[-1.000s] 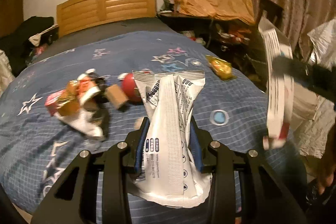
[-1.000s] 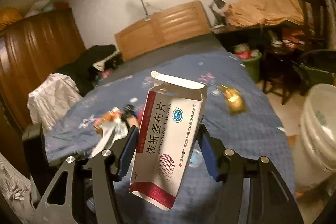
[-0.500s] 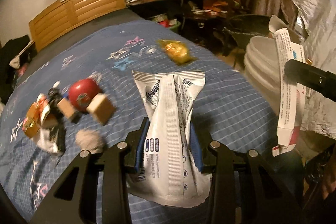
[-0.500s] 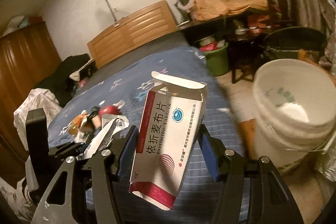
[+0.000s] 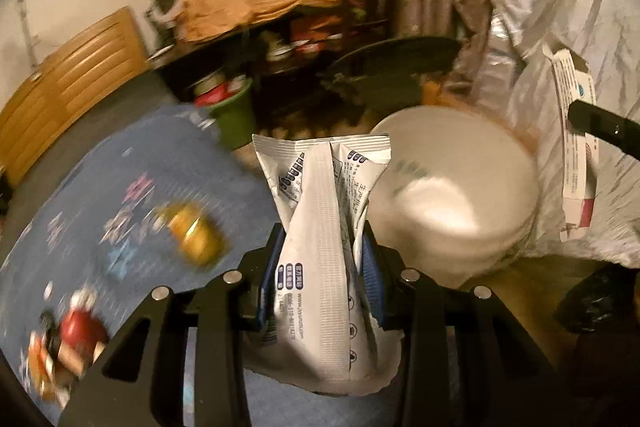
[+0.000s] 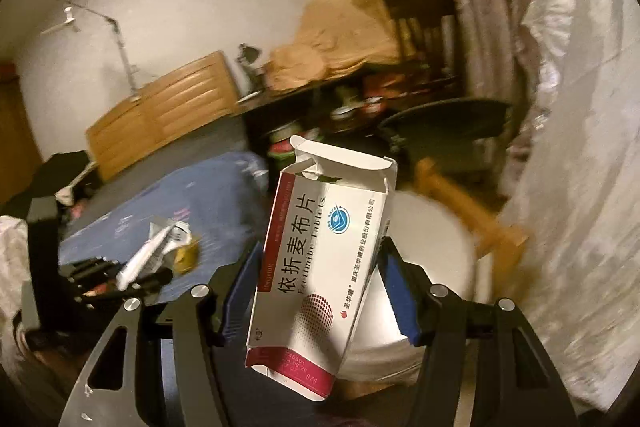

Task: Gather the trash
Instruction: 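Carry the wrapper and medicine box over to the white bucket, then open both tools to drop the wrapper and box into the bucket, then move both tools back over the trash on the bed, then grasp the gold-brown box with the left tool while the right grasps the orange cup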

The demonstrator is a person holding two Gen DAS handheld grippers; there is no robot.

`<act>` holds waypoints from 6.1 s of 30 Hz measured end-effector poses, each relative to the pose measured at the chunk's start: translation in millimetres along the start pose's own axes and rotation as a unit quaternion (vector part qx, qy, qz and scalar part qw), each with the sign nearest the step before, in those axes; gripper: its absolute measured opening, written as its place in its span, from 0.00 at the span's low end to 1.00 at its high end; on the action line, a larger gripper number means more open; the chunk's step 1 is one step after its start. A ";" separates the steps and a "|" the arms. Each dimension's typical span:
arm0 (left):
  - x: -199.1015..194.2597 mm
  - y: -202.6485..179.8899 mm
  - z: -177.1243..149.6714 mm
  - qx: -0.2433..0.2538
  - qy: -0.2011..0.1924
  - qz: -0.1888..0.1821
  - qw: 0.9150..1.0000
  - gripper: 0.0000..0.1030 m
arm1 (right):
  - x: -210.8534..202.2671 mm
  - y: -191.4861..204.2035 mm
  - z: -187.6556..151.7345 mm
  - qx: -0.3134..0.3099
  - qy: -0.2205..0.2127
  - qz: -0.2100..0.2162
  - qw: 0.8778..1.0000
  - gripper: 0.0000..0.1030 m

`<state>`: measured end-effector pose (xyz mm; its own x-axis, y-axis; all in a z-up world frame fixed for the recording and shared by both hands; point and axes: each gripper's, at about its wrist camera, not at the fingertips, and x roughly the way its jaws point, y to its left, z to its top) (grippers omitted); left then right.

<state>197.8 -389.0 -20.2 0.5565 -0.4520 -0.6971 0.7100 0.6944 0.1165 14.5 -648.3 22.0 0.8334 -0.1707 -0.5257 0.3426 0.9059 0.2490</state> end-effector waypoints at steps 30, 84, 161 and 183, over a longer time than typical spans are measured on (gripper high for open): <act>108.4 -46.1 76.2 -0.011 0.034 -0.068 0.997 0.73 | 113.7 -77.7 41.0 0.012 0.007 -0.133 0.991 0.93; -13.8 79.6 -147.9 -0.191 0.077 -0.018 0.978 0.84 | 193.0 -114.2 -74.4 0.360 -0.038 -0.392 0.846 0.95; -108.1 410.8 -286.5 -0.453 -0.019 0.104 0.885 0.43 | 103.9 421.6 -120.0 -0.172 0.104 0.288 0.936 0.85; -247.1 358.4 -385.2 -0.503 -0.100 0.188 0.838 0.42 | 273.1 642.9 -193.0 -0.308 0.220 0.271 0.885 0.66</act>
<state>148.5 187.2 -78.7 0.7922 -0.1109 -0.6000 -0.1981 0.8834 -0.4247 378.6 -37.7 -118.4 0.5068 0.3978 -0.7648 -0.4694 0.8714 0.1423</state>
